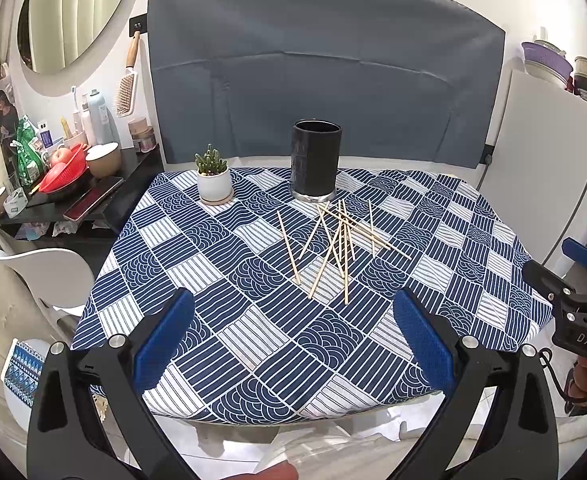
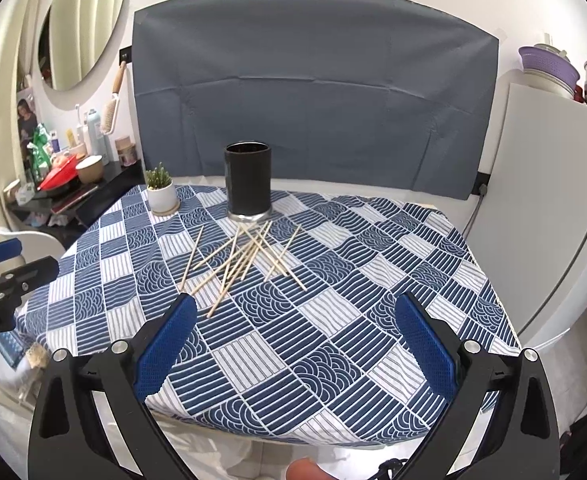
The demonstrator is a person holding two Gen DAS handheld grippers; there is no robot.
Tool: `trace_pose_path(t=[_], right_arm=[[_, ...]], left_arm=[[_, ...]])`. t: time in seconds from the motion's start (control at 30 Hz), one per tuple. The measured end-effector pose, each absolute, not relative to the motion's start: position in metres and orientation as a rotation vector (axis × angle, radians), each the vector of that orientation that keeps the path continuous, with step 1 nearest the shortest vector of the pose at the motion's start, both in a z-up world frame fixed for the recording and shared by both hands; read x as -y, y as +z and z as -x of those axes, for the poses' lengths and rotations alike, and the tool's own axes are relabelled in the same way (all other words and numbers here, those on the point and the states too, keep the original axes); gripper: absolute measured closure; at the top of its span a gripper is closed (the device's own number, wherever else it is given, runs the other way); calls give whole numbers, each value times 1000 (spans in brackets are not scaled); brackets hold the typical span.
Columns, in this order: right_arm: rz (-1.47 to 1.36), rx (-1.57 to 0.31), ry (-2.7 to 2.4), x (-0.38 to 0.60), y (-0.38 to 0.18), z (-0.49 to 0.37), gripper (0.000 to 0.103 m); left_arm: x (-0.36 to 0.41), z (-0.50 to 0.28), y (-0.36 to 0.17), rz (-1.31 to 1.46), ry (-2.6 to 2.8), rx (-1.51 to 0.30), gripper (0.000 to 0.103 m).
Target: Organize utensils
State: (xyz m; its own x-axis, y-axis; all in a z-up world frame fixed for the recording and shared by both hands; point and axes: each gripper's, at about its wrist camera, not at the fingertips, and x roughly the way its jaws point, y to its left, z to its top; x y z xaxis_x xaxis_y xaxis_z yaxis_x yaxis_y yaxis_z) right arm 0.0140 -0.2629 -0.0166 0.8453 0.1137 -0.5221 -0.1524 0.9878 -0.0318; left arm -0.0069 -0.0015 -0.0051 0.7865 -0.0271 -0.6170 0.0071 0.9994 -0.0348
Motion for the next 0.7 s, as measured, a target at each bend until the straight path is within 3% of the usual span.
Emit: trace_pose_path(t=[0.7], right_arm=[[79,-549,146,262,-18,-19,8]], left_arm=[[5,-1,-7,19,-19,-675,6]])
